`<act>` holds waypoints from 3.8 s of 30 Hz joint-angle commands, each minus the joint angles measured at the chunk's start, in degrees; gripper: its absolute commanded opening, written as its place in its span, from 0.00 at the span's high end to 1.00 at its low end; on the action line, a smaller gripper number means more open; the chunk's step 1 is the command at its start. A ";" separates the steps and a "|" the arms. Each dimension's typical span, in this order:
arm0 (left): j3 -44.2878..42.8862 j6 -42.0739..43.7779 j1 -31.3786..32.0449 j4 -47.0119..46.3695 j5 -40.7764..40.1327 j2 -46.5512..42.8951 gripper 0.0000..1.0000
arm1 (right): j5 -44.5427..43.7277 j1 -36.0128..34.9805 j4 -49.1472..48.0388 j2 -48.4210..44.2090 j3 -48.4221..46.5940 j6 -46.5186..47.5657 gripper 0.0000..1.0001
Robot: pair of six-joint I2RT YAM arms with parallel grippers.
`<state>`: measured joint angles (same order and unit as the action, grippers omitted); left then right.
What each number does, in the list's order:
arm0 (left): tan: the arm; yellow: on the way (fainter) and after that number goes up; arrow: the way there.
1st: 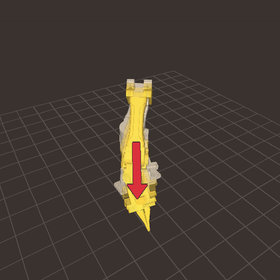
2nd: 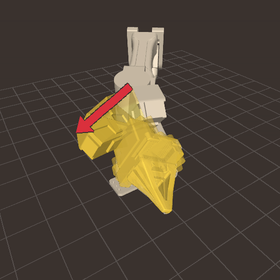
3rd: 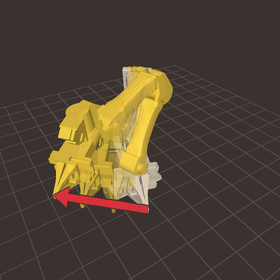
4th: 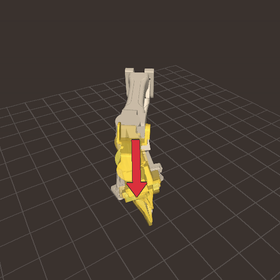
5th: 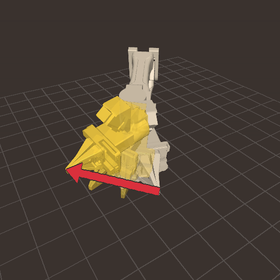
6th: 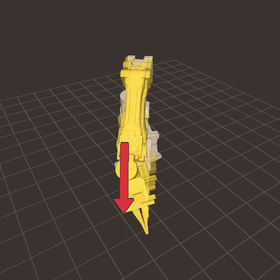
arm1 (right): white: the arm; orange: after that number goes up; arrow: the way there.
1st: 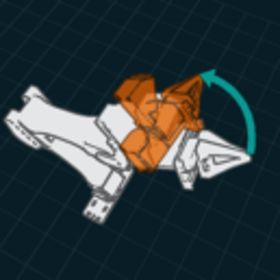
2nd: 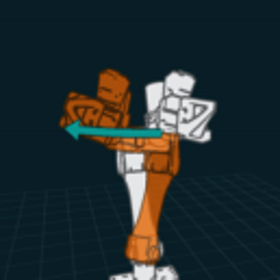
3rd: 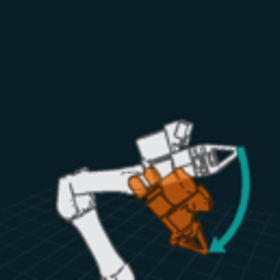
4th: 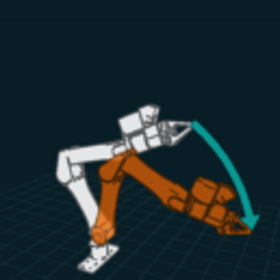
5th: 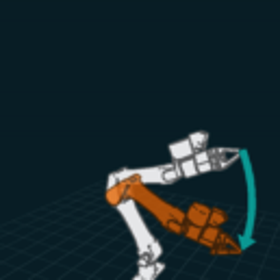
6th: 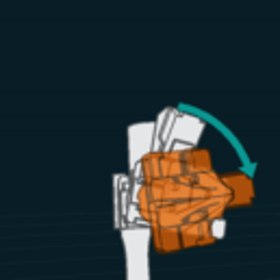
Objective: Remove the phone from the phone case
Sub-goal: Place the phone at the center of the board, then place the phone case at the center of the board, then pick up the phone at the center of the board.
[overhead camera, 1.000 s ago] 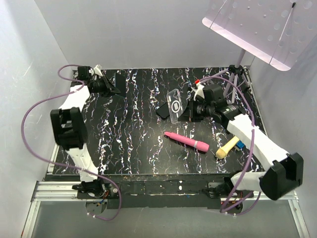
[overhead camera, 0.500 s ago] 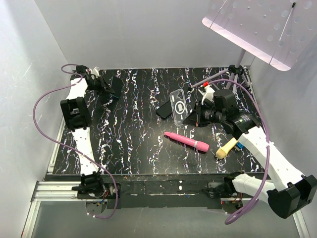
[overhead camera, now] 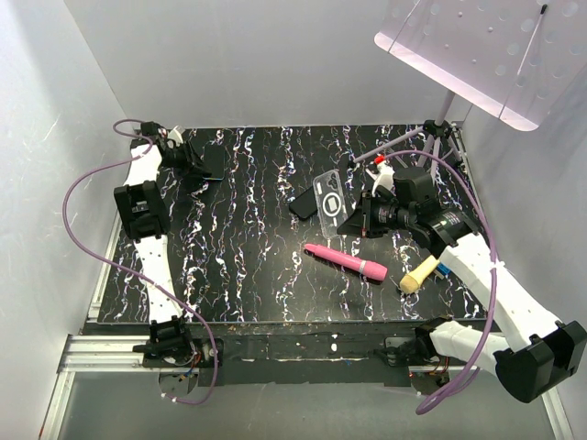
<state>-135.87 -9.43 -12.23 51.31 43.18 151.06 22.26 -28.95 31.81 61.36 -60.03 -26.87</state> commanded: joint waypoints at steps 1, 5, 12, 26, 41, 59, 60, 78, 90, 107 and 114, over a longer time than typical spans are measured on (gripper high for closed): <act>-2.03 2.22 -0.43 2.30 -5.82 -0.77 0.64 | 1.82 -0.23 -0.88 0.51 0.26 -1.07 0.99; -1.59 2.66 -0.43 3.36 -8.72 -1.56 0.54 | 3.58 -3.21 -4.82 0.33 4.82 -3.53 0.99; 0.43 3.63 -0.43 4.94 -16.01 -6.30 0.44 | 2.71 -13.22 -1.07 7.27 4.67 4.70 0.99; 27.58 -2.44 8.43 -3.50 -23.47 -42.49 0.26 | 21.32 -27.64 11.50 36.95 -18.16 29.05 0.99; 46.03 -0.93 11.35 -8.32 -35.72 -67.74 0.21 | 17.38 -29.94 25.40 57.89 -34.36 47.17 0.99; 50.97 -4.02 11.35 -10.00 -28.50 -71.08 0.21 | -3.09 -30.29 14.08 57.82 -33.84 45.77 0.74; 51.23 -4.19 11.44 -10.17 -28.15 -71.08 0.21 | -3.97 -30.29 13.02 57.29 -33.32 45.77 0.70; 58.35 -6.30 23.37 -18.69 -19.45 -63.36 0.16 | -11.18 -19.76 -5.17 22.87 -8.20 22.42 0.39; 43.43 5.19 41.40 -19.59 -27.70 -38.94 0.02 | -11.81 -10.25 -12.29 -14.31 13.44 9.83 0.39; 13.89 20.25 43.96 -1.21 -25.26 -15.19 0.02 | -12.33 -9.46 -11.51 -27.79 18.72 8.86 0.41; 12.83 16.47 46.68 -2.35 -29.45 -12.29 0.02 | -11.54 -9.37 -12.56 -27.00 18.81 7.89 0.41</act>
<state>-120.86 8.54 32.23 49.28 16.25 138.02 10.59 -38.59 22.37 34.24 -41.34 -18.24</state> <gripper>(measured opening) 0.982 0.591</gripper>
